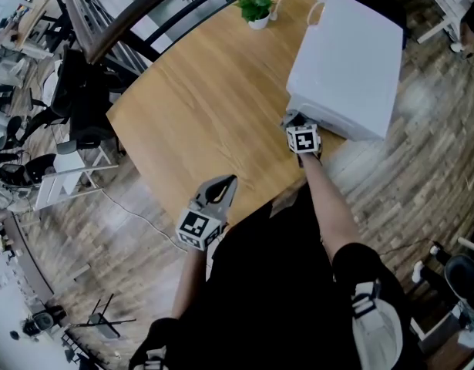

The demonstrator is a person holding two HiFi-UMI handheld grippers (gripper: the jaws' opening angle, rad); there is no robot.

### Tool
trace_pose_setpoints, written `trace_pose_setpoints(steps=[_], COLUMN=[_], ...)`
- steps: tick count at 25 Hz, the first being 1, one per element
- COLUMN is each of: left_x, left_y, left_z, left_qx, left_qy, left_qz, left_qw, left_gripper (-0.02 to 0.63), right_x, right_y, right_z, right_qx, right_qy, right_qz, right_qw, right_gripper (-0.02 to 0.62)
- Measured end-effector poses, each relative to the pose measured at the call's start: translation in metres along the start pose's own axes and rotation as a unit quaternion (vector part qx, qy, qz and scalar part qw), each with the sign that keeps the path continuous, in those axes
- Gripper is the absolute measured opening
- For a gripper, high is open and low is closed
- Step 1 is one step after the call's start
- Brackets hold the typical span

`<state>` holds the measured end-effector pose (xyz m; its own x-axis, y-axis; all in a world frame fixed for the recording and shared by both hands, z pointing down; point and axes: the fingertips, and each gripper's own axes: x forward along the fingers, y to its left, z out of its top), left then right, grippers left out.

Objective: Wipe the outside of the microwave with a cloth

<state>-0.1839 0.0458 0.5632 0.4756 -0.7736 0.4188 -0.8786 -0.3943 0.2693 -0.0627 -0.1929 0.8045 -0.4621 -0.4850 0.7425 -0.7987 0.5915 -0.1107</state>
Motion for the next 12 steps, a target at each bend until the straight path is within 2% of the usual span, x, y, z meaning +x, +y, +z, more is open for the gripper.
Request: trace_pose_setpoints(steps=[8, 12], left_x=[0.010, 0.017], left_y=[-0.006, -0.017], left_z=[0.005, 0.011], left_qx=[0.020, 0.026], left_qy=[-0.018, -0.025], left_qz=[-0.028, -0.047], left_qw=[0.9992, 0.9982], left_gripper=[0.000, 0.000], right_x=[-0.032, -0.070], right_y=[0.020, 0.032], right_z=[-0.024, -0.045], right_qx=[-0.051, -0.055], right_qy=[0.000, -0.009], right_qz=[0.046, 0.092], right_qw=[0.998, 0.994], right_gripper=[0.018, 0.017])
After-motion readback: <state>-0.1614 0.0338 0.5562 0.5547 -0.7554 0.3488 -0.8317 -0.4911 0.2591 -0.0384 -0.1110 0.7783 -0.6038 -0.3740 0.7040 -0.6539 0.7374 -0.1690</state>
